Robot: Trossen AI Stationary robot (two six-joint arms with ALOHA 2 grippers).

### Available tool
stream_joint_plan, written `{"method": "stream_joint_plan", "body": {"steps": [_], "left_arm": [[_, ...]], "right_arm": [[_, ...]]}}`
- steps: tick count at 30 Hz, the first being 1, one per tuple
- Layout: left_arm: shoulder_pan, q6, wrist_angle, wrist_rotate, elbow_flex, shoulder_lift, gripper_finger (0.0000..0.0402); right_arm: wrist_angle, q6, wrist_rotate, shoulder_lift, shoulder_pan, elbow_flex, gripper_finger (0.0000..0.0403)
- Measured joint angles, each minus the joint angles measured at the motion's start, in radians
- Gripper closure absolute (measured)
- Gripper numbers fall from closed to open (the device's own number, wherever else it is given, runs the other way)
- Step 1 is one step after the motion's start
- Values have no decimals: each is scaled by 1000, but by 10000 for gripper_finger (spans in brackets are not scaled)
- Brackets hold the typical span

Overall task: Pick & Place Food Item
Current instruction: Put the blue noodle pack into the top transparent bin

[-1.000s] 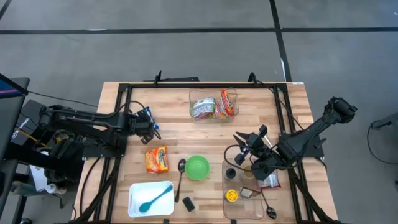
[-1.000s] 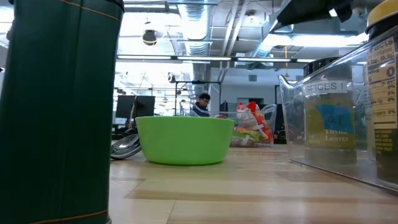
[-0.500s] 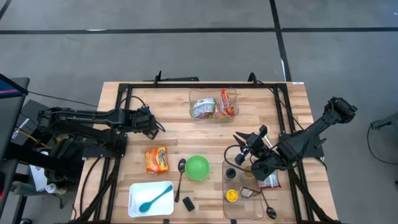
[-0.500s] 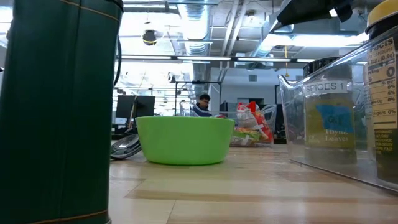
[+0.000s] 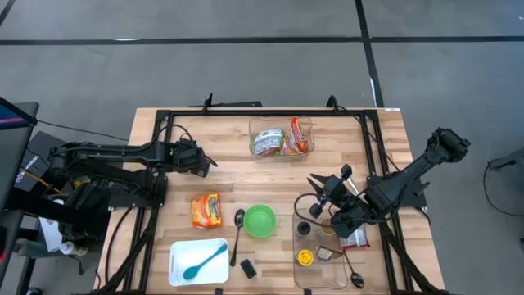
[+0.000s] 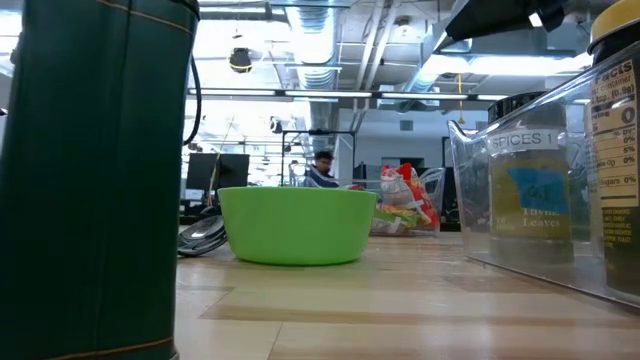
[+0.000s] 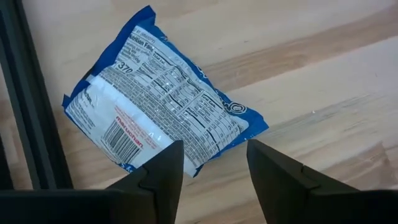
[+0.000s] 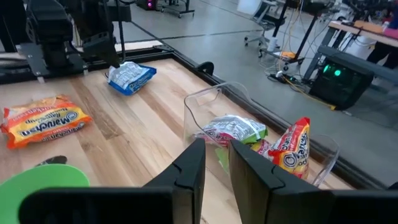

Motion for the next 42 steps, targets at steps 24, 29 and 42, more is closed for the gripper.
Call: {"method": "stream_joint_plan", "body": {"steps": [24,29,42], "left_arm": [[-2,-175,141,-8,-118,0,249],[-2,-181,135,9,-118,0,260],[-2,-208,94,113,-118,0,284]], "right_arm": [[7,-172,0,0,-121,0,337],[6,-171,0,0,-125,0,337],[6,-168,0,0,-122,0,337]]}}
